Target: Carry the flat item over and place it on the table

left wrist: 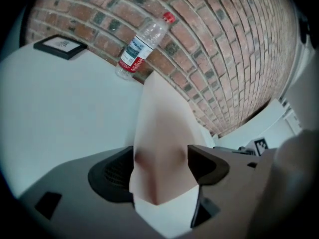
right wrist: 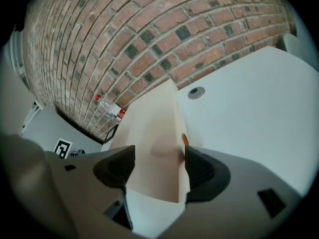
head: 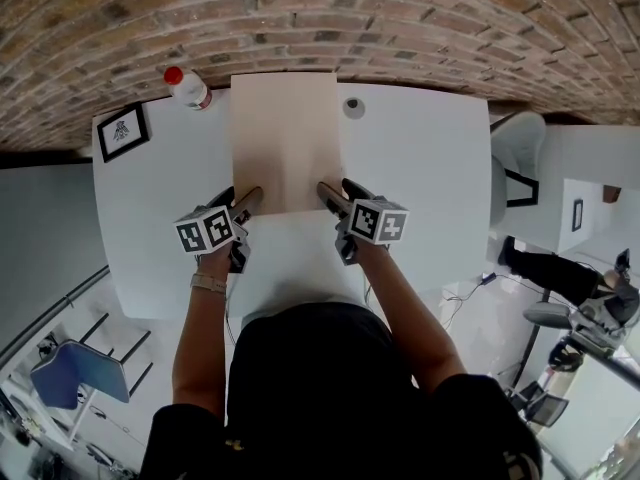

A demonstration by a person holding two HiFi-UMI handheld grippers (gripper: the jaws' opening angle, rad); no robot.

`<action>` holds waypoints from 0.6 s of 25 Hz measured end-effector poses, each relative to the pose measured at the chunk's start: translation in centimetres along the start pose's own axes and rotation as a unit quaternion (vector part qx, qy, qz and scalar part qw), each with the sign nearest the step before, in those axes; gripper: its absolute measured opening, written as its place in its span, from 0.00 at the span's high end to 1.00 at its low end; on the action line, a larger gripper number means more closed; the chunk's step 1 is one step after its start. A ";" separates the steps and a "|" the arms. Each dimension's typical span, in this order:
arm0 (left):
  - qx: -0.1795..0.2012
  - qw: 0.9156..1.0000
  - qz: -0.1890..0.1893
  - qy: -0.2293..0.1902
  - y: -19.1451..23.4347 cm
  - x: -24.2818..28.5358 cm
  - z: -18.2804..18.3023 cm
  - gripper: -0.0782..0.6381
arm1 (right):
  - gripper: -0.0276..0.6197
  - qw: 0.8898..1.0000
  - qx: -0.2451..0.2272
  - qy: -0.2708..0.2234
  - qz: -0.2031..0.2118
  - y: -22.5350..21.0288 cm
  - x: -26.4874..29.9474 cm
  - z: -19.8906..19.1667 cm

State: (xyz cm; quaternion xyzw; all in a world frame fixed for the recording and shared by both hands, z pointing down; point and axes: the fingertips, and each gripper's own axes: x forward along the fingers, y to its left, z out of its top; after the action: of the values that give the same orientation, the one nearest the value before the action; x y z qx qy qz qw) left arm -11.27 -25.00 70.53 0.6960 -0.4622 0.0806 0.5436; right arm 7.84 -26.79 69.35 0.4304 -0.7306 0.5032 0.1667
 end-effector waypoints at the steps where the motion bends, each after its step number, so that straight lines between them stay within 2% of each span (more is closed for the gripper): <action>1: 0.017 1.000 0.016 0.005 0.4 0.1 -0.2 0.43 | 0.46 1.000 -0.009 0.000 0.000 0.1 0.2 0.1; 3: 0.026 0.999 0.032 0.004 0.9 0.2 -0.2 0.43 | 0.46 1.000 -0.014 0.007 0.002 0.2 0.6 0.0; 8: 0.031 0.998 0.046 0.002 1.2 0.2 -0.1 0.43 | 0.47 0.999 -0.027 0.018 -0.007 -0.1 0.9 -0.4; 15: 0.039 0.997 0.059 -0.014 1.3 -0.8 0.4 0.43 | 0.50 0.999 -0.038 0.002 -0.010 0.6 -0.1 -0.1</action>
State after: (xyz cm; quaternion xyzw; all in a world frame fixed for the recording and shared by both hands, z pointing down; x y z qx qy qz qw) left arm -12.81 -24.85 70.82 0.6889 -0.5067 0.1208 0.5041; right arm 7.43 -26.60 68.99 0.4303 -0.7442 0.4745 0.1897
